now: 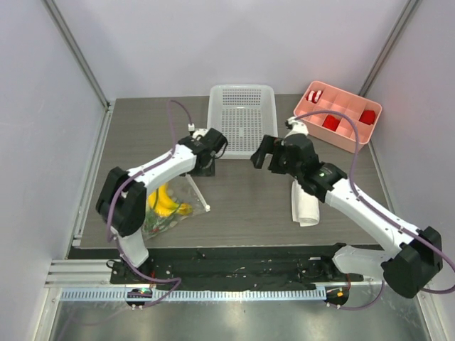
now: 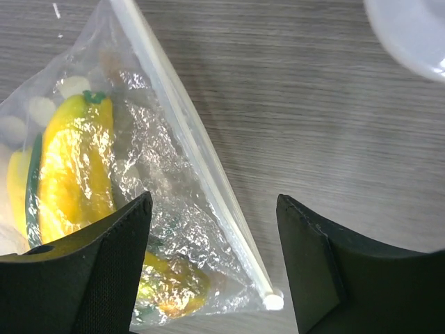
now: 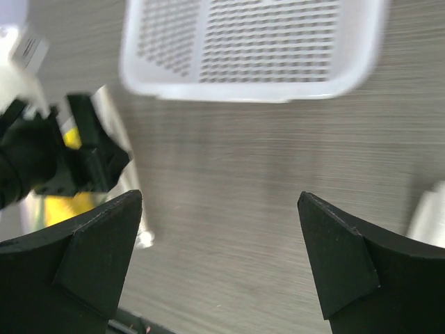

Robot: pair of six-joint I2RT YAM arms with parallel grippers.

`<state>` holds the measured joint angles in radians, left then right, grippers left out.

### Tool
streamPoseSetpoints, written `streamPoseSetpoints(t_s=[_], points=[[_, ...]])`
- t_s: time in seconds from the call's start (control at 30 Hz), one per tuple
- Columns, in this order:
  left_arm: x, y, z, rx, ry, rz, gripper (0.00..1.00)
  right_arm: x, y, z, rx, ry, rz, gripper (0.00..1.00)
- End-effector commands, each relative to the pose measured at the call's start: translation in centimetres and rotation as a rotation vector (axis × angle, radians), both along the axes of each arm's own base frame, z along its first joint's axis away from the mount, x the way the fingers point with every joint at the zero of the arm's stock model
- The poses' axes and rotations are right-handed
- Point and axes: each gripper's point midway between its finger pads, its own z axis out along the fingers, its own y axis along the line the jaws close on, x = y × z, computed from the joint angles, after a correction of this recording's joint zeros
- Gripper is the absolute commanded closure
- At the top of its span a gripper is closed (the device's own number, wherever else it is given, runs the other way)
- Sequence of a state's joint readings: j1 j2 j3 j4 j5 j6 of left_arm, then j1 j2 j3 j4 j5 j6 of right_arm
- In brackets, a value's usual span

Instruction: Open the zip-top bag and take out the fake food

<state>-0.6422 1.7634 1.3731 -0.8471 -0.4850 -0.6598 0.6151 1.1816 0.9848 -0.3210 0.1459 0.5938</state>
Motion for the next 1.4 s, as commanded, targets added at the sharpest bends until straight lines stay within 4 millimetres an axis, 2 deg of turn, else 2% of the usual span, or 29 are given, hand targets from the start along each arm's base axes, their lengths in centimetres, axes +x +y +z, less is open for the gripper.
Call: streamPoseSetpoints(t_s=[0.0, 0.17, 0.23, 0.3, 0.43, 0.53, 0.6, 0.8, 1.03, 1.2, 1.3, 1.33, 1.37], points=[[1.7, 1.0, 2.5, 0.166, -0.174, 0.102, 0.28, 0.2, -4.1, -0.7, -0.033, 0.0, -0.111, 0.0], [1.7, 1.2, 0.8, 0.226, -0.19, 0.133, 0.37, -0.1, -5.1, -0.1, -0.031, -0.026, -0.125, 0.0], [1.7, 1.4, 0.8, 0.254, -0.212, 0.138, 0.38, 0.0, -5.2, 0.2, -0.027, -0.032, -0.125, 0.0], [1.7, 1.6, 0.2, 0.273, -0.207, 0.14, 0.38, 0.0, -5.0, 0.4, -0.023, -0.035, -0.116, 0.0], [1.9, 1.8, -0.6, 0.311, -0.205, 0.147, 0.29, 0.0, -4.7, 0.3, -0.018, -0.03, -0.103, 0.0], [2.0, 1.8, -1.7, 0.327, -0.191, 0.135, 0.29, -0.1, -4.6, 0.2, -0.016, -0.029, -0.097, 0.0], [2.0, 2.1, -2.3, 0.356, -0.18, 0.134, 0.31, -0.2, -4.6, 0.3, -0.014, -0.031, -0.095, 0.0], [1.6, 2.9, -2.4, 0.371, -0.178, 0.141, 0.48, -0.3, -4.9, 0.4, -0.022, -0.041, -0.102, 0.0], [1.2, 4.1, -3.6, 0.389, -0.145, 0.144, 0.53, -0.4, -4.5, 0.0, -0.012, -0.03, -0.08, 0.0], [1.1, 4.4, -3.4, 0.392, -0.153, 0.145, 0.67, -0.4, -4.4, -0.1, -0.009, -0.029, -0.078, 0.0], [1.1, 4.5, -2.7, 0.391, -0.161, 0.147, 0.94, -0.4, -4.2, -0.4, 0.001, -0.021, -0.075, 0.0], [1.1, 4.6, -2.5, 0.391, -0.161, 0.147, 1.0, -0.5, -3.7, -0.4, 0.012, -0.016, -0.056, 0.0], [1.0, 4.5, -2.3, 0.388, -0.161, 0.144, 1.0, -0.5, -3.5, -0.4, 0.021, -0.013, -0.048, 0.0]])
